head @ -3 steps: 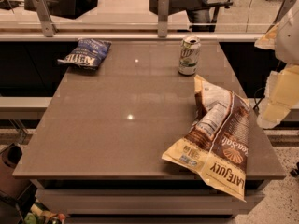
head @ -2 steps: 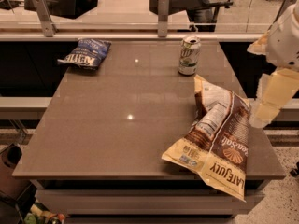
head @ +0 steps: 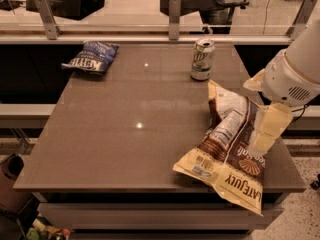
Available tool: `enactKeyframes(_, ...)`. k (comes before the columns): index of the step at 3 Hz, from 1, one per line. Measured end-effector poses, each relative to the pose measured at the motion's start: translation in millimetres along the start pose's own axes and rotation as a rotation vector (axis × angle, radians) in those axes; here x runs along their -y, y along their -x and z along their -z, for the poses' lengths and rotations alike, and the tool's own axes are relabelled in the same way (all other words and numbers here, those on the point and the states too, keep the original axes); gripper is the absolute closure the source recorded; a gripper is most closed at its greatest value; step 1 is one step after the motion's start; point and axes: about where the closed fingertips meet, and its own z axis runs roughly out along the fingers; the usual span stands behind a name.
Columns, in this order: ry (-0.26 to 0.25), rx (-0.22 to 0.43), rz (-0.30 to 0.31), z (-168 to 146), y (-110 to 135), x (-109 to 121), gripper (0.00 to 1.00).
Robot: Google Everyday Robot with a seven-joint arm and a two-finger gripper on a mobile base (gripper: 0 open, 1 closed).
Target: Move brown chip bag near blue chip bag
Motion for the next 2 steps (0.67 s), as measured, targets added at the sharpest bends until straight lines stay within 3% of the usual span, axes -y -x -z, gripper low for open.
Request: enactKeyframes(2,0.087,0.104,0.003,-36,13,-28,0.00)
